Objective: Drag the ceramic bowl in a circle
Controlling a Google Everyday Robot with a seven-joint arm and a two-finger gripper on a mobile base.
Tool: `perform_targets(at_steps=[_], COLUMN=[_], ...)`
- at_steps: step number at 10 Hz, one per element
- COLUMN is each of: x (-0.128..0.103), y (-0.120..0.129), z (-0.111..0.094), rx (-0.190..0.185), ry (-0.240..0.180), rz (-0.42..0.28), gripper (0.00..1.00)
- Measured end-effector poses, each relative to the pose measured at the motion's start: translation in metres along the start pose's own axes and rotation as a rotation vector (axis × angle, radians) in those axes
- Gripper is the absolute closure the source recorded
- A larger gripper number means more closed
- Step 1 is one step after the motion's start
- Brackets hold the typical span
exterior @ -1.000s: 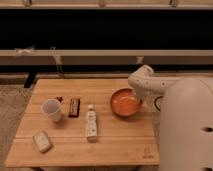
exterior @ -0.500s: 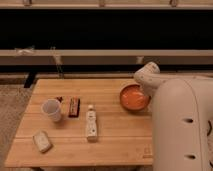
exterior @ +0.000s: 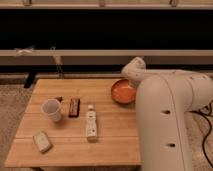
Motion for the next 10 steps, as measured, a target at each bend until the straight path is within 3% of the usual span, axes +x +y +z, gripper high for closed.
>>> perform_targets(at_steps=[2, 4, 8, 10], x=[-0.008, 0.006, 0.065, 0.085], y=[0.030, 0.049, 0.065, 0.052], z=[-0.017, -0.033, -0.054, -0.052], rx=[-0.039, -0.077, -0.149, -0.155], ry=[-0.036, -0.057, -0.033, -0.008], rz=[-0.039, -0.088, -0.165, -0.172], gripper=[1.00, 1.00, 1.00, 1.00])
